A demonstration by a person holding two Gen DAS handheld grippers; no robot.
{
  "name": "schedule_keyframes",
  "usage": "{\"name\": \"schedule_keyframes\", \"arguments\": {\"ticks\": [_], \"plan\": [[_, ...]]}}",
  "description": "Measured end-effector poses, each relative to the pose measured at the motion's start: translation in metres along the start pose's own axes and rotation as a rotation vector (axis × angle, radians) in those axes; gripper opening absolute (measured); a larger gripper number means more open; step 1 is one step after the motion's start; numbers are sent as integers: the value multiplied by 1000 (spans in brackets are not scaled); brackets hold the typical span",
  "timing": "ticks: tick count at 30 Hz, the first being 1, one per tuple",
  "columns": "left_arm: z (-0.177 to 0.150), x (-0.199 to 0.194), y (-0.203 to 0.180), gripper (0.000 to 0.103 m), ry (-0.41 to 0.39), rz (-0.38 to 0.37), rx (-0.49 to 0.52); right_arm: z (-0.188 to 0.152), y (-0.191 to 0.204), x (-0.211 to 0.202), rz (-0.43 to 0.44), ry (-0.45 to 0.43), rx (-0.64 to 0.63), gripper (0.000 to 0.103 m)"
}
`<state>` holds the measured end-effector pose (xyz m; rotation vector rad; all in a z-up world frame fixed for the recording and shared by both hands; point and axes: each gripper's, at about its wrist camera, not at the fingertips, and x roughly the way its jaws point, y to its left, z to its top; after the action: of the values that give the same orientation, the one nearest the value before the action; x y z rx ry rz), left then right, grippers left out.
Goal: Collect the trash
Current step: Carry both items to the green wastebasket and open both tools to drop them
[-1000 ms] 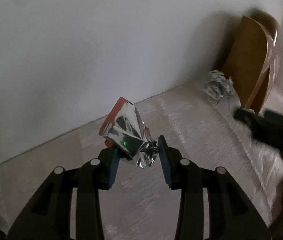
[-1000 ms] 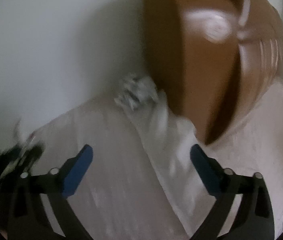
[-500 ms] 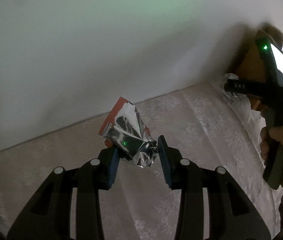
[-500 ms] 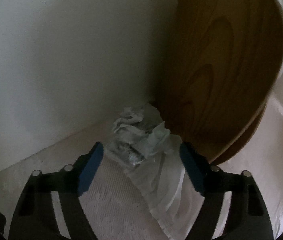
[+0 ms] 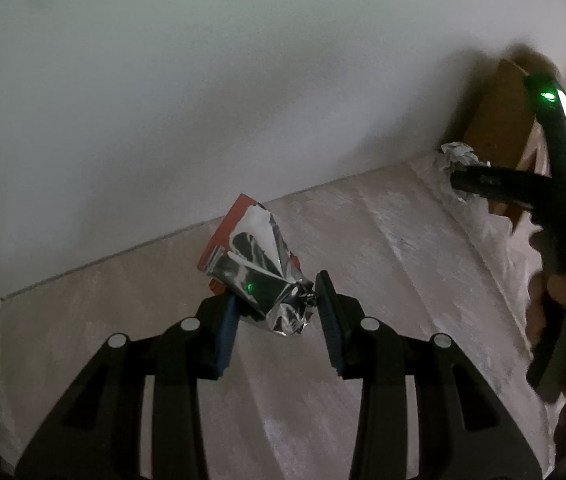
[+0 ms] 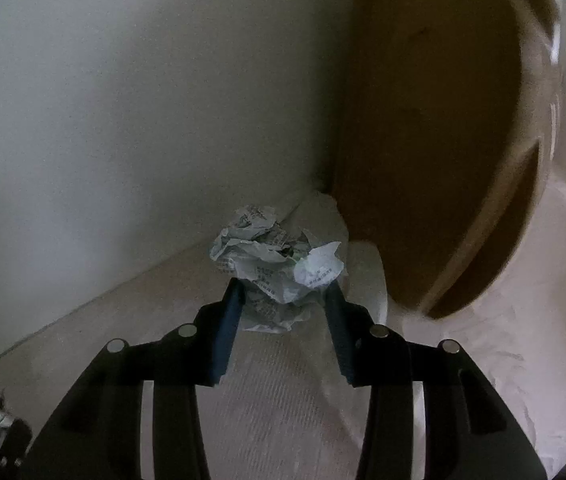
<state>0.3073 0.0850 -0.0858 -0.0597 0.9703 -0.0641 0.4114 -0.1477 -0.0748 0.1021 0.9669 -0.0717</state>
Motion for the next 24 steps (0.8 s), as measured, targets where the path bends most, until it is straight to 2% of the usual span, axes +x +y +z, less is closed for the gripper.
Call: {"name": "schedule_keyframes", "arguments": {"ticks": [3,6,9,10,11,16,17,19,22,24], "plan": [[-11,-16,-2,37,9,-7,-11,-17,-3,-26,41,-14,-16,42],[-31,-37,-8,37,26,-5,-9,-59,-15,-69,81,-10,-47,42],[-51,-54,-15,37,39,0,4,-92,-25,-95,104,15,-61,42],[-59,-61,-18,37,45,0,9,-117,-32,-110,105,37,-68,42],[-67,-66,-21,37,49,1,13,-120,-37,-116,108,43,-70,42],[-104,-97,-35,37,72,2,31,-186,-54,-157,117,102,-74,43],[-109,-102,-38,37,78,-3,33,-194,-33,-158,114,108,-80,43],[-121,-115,-47,37,86,-15,46,-218,-46,-173,114,126,-76,43],[-135,-134,-64,37,75,-8,88,-239,-64,-193,102,125,-60,43],[-145,-144,-75,37,70,-20,104,-261,-57,-202,89,120,-54,43]]}}
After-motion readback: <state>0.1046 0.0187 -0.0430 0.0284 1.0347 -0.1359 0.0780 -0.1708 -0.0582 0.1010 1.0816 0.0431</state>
